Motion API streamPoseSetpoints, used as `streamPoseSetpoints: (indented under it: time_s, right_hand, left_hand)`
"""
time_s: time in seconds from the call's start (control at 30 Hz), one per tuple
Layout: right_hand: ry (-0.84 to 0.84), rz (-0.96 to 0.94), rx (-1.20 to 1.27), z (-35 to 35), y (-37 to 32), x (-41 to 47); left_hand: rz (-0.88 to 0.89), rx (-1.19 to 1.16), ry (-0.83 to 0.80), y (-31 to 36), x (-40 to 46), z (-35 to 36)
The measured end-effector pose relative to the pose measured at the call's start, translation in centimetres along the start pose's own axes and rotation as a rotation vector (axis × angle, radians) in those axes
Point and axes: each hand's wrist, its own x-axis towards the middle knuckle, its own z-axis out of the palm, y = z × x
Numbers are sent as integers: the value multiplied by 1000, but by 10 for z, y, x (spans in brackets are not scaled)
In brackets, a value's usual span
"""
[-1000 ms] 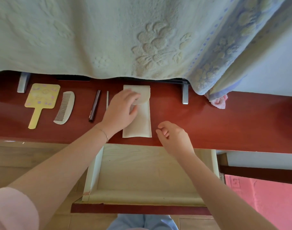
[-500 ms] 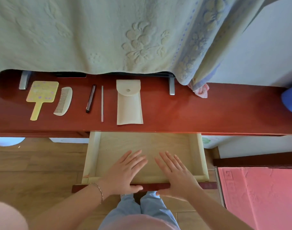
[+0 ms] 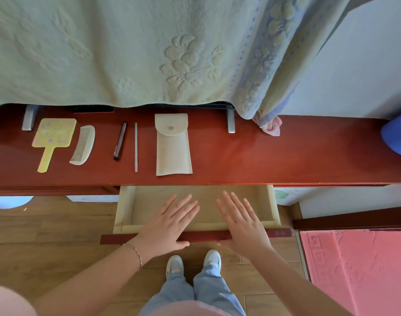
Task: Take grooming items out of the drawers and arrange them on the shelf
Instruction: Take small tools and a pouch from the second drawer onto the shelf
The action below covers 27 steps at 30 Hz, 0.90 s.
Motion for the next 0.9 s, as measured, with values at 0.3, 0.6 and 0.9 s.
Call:
streamPoseSetpoints:
  time_s: [0.3,0.6,0.9]
  right_hand:
    - [136,76,-81,-19,17,51]
    - [220,125,-83,-22,30,86]
    - [240,150,-83,-20,33,99]
  left_hand:
    - [-107,117,69,-33,39,-13]
    - [-78,173,200,-47,55,-2]
    - [-41,175,246,-61,57,2]
